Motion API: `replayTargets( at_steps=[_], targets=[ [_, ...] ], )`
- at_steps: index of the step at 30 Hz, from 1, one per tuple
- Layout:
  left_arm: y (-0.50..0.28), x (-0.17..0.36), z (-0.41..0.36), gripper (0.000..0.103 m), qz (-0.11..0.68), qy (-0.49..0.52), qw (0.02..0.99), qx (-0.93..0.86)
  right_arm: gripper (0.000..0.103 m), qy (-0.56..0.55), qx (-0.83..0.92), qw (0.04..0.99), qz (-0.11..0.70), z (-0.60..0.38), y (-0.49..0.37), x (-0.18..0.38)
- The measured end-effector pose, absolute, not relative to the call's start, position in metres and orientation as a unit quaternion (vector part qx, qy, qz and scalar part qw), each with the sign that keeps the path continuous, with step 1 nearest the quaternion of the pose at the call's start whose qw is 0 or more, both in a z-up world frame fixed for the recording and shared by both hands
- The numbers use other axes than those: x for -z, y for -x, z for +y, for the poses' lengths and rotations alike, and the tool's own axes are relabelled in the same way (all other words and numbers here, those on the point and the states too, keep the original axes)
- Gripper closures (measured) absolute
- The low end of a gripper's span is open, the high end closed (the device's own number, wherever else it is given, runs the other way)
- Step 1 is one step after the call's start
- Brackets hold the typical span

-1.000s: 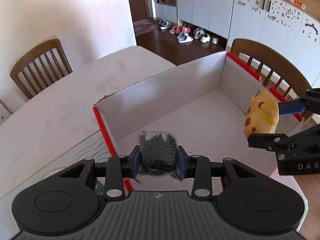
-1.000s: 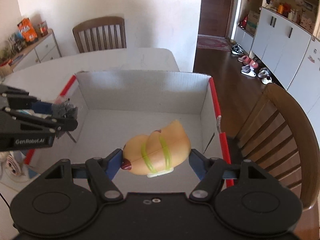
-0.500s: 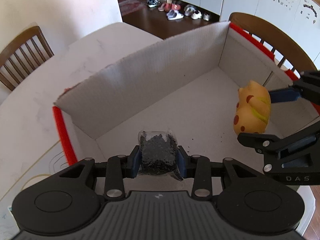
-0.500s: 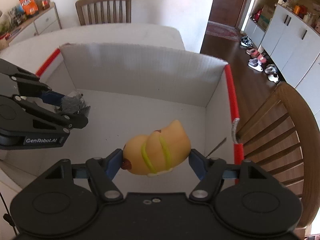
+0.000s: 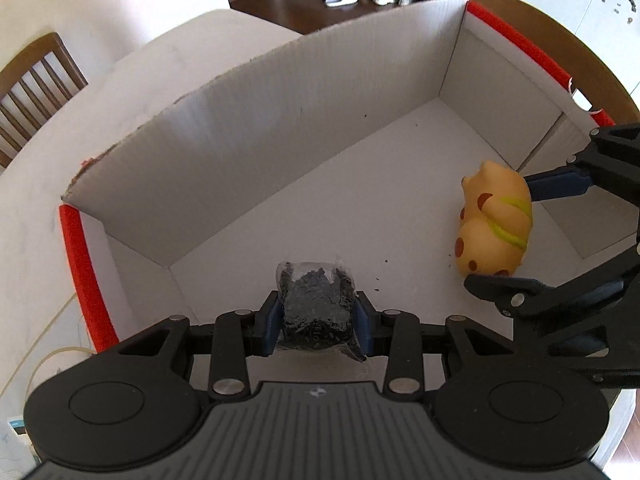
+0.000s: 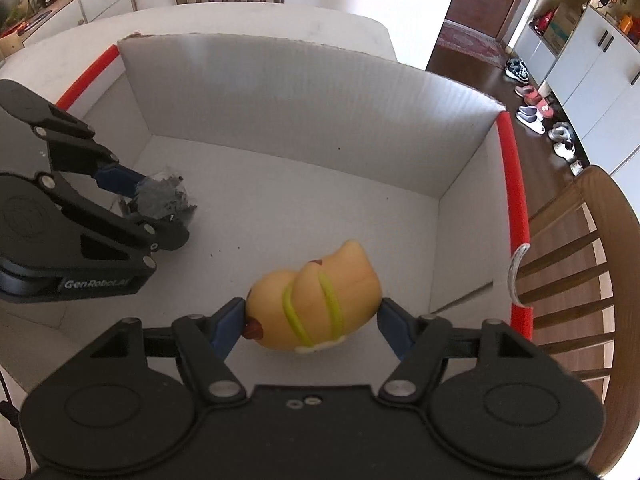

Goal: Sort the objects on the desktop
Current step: 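Lower both tools into the box and open them to release the bag and toy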

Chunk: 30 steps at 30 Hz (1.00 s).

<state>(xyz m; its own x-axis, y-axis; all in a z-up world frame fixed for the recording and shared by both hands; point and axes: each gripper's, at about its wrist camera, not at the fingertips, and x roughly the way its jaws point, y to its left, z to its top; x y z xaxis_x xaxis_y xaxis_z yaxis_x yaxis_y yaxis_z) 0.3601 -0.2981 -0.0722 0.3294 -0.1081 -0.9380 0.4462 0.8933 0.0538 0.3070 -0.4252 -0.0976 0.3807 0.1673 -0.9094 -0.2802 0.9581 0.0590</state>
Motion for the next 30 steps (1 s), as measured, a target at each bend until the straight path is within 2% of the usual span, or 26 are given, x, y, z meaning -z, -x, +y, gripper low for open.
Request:
replayTargets(
  at_steps=[9,13,19,30],
  targets=[
    [-0.361,0.071,-0.292,0.067,0.563,-0.148,0.795,0.173,0.03,0.049,-0.137,0.825,0.546,-0.426,-0.307,0.101],
    [-0.355,0.068,-0.289,0.066,0.56,-0.146,0.796,0.18,0.024,0.047,-0.142,0.828,0.541,-0.424,-0.304,0.096],
    [-0.357,0.052,-0.282,0.051,0.55,-0.127,0.804,0.188,0.016,0.049,-0.15,0.835,0.526,-0.427,-0.297,0.085],
    [-0.335,0.017,-0.27,0.048,0.518,-0.112,0.832,0.167,0.015,0.032,-0.155,0.852,0.5,-0.439,-0.277,0.058]
  ],
)
